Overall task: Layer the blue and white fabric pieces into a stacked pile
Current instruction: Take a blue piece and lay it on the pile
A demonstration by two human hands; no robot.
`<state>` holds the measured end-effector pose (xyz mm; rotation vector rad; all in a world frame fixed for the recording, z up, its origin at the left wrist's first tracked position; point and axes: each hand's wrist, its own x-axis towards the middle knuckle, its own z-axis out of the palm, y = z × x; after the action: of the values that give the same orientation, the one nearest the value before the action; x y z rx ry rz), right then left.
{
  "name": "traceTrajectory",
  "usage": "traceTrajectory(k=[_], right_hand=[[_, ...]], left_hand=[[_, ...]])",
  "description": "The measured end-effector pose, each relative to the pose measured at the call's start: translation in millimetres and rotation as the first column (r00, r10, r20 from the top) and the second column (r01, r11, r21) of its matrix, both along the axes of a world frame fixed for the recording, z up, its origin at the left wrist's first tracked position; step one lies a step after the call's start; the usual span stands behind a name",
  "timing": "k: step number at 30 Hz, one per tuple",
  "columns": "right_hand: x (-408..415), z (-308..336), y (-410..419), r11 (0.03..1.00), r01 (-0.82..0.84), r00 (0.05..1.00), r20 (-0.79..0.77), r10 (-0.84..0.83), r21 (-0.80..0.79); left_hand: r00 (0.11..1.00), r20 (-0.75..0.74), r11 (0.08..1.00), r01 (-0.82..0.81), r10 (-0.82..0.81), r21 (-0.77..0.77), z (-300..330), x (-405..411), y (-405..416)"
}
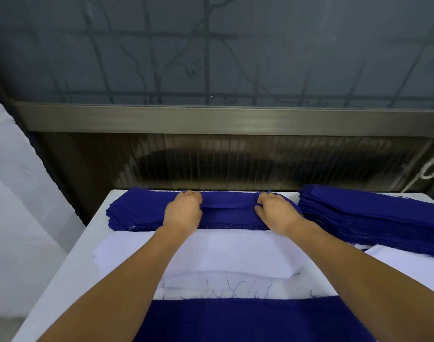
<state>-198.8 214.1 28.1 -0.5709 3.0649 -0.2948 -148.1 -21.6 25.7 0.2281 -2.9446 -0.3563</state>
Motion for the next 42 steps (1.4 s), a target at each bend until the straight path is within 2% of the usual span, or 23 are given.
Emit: traceTrajectory(k=[5, 9, 15, 18, 20, 22, 24, 26, 27, 29, 31, 32, 35, 37, 39, 42], right_hand=[[2, -2, 2, 0.995, 0.069, 0.997, 0.046, -0.066, -0.076], [8, -6, 11, 0.988, 0.046, 0.999, 0.013, -0.045, -0.15], [48, 2, 36, 0.977, -0.069, 0.988, -0.15, 0.039, -0.2], [89, 12, 56, 0.965, -0.12, 0.991, -0.092, 0.101, -0.232], [122, 21, 74, 0.954, -0.123, 0.99, 0.035, 0.138, -0.274], [152, 31, 95, 0.939, -0.123, 0.963, 0.191, 0.191, -0.321], [173, 41, 113, 0.926, -0.11, 0.895, 0.369, 0.251, -0.361], [186, 47, 122, 0.924, -0.091, 0.801, 0.525, 0.289, -0.371], [189, 49, 123, 0.931, -0.086, 0.775, 0.564, 0.286, -0.354], [191, 49, 120, 0.947, -0.07, 0.787, 0.566, 0.246, -0.314], [190, 47, 116, 0.946, -0.025, 0.869, 0.46, 0.181, -0.324], [190, 46, 115, 0.941, -0.009, 0.919, 0.368, 0.142, -0.339], [197, 44, 114, 0.923, -0.065, 0.998, -0.022, 0.061, -0.379], [206, 34, 115, 0.933, -0.163, 0.961, -0.265, 0.077, -0.32], [215, 16, 118, 0.938, -0.291, 0.881, -0.435, 0.186, -0.188], [230, -18, 120, 0.919, -0.392, 0.81, -0.493, 0.318, -0.052]], left_hand=[[0.998, -0.021, 0.998, -0.06, 0.06, -0.024, 0, 18, -41], [0.996, -0.05, 0.997, -0.071, 0.069, -0.033, 2, 30, -51], [0.977, -0.207, 0.991, 0.018, -0.046, -0.135, 13, 69, -54], [0.966, -0.228, 0.988, 0.103, -0.126, -0.112, 23, 106, -52], [0.968, -0.156, 0.98, 0.192, -0.197, -0.049, 30, 136, -53], [0.957, -0.007, 0.956, 0.29, -0.29, 0.043, 37, 164, -56], [0.899, 0.204, 0.917, 0.352, -0.387, 0.189, 46, 186, -58], [0.821, 0.338, 0.877, 0.363, -0.461, 0.315, 51, 198, -58], [0.795, 0.372, 0.866, 0.358, -0.479, 0.35, 53, 200, -57], [0.795, 0.387, 0.871, 0.337, -0.467, 0.357, 55, 201, -55], [0.865, 0.303, 0.902, 0.313, -0.4, 0.298, 55, 200, -53], [0.906, 0.214, 0.915, 0.306, -0.364, 0.262, 56, 200, -52], [0.947, -0.138, 0.929, 0.314, -0.291, 0.194, 53, 205, -50], [0.92, -0.258, 0.934, 0.334, -0.295, 0.122, 47, 216, -52], [0.896, -0.26, 0.928, 0.372, -0.359, 0.003, 34, 229, -54], [0.845, -0.259, 0.881, 0.47, -0.468, -0.058, 2, 249, -50]])
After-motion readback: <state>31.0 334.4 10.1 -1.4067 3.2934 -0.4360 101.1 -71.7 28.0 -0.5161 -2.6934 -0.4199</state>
